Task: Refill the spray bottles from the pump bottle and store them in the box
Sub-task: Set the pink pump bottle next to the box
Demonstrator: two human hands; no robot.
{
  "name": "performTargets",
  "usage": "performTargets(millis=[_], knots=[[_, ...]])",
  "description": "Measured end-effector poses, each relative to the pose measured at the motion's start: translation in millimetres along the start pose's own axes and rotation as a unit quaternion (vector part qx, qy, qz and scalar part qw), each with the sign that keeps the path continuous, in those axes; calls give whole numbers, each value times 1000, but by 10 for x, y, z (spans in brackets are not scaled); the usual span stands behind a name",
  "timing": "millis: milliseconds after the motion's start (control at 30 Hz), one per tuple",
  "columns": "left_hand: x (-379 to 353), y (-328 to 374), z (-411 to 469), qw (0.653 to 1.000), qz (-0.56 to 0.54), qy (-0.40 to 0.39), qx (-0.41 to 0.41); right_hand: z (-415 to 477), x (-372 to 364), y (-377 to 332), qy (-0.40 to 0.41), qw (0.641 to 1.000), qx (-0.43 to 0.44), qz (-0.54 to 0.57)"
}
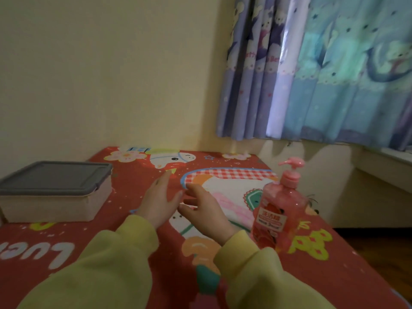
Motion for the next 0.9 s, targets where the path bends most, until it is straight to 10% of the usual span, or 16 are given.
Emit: performTargets(millis=[600,900], knots=[[-1211,1165,-102,963,-202,-180,-16,-755,1591,356,294,950,53,-89],[-1363,1263,-115,943,-239,-227,-34,-911,1787,701,315,947,-30,-59]])
Point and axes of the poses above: each hand's wrist, its own z-axis towards the middle knuckle, its own x-axis out of the back of the hand, y = z × x, the point moved 2 cm from there along z, towards the middle knuckle, and after that the axes turned 5 degrees about z, right-handed, at the moved point
